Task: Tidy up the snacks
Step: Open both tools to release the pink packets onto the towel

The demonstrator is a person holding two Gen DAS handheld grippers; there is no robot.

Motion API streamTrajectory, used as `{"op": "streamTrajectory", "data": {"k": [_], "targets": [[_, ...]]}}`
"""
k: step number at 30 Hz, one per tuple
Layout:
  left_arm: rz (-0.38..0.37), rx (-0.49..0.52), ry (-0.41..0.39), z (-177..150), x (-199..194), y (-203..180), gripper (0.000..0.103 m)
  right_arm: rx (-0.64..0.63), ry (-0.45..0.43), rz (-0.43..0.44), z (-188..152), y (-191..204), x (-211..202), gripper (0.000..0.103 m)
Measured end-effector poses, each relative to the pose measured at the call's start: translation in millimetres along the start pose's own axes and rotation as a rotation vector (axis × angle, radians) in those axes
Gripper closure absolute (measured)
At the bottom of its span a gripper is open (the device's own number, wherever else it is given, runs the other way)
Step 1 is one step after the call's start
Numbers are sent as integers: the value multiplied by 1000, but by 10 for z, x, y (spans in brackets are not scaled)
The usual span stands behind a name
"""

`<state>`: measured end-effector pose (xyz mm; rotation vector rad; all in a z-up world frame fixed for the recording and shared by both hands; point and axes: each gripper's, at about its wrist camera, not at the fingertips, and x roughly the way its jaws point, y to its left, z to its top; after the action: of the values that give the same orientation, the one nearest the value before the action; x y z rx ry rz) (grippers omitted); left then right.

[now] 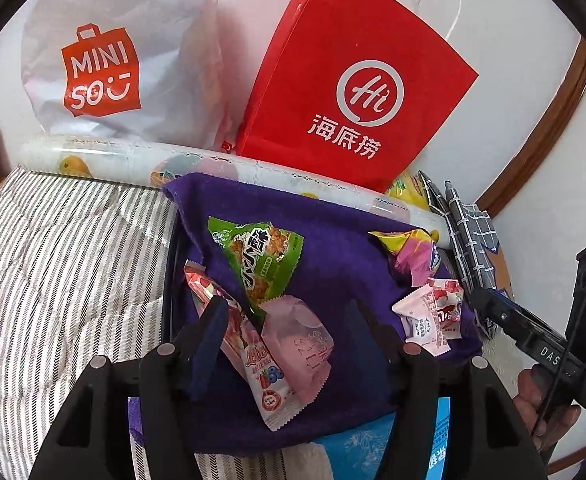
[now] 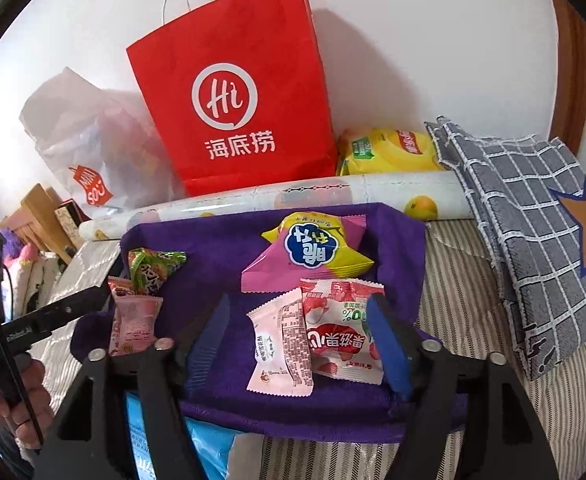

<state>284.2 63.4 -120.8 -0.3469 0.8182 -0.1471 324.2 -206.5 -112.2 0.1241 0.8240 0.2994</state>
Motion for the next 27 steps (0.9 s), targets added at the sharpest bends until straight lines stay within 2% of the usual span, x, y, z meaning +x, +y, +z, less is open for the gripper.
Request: {"op": "streamTrajectory", "data": {"k": [3, 6, 8, 11, 18, 24, 27], "targets": [[1, 4, 1, -5, -7, -17, 43, -17, 19, -30, 5, 67, 7, 27], [4, 11, -9, -3, -40, -44, 43, -20, 0, -26, 6, 106, -49, 27], [1, 15, -18, 5, -79, -60, 43, 1, -13, -9, -14, 95, -100, 26], [-23, 15, -30, 16, -141, -79, 43, 64, 2, -45, -108, 60, -176, 25], [-88, 49, -56, 14, -296, -197, 43, 77, -4, -123, -459, 66, -648, 25], [-144, 75, -61, -21, -457, -323, 41, 25, -32, -107, -843, 232, -1149, 23], [-153, 103, -68, -70, -591, -373, 38, -15, -9, -97, -1034, 327, -1272, 23]]}}
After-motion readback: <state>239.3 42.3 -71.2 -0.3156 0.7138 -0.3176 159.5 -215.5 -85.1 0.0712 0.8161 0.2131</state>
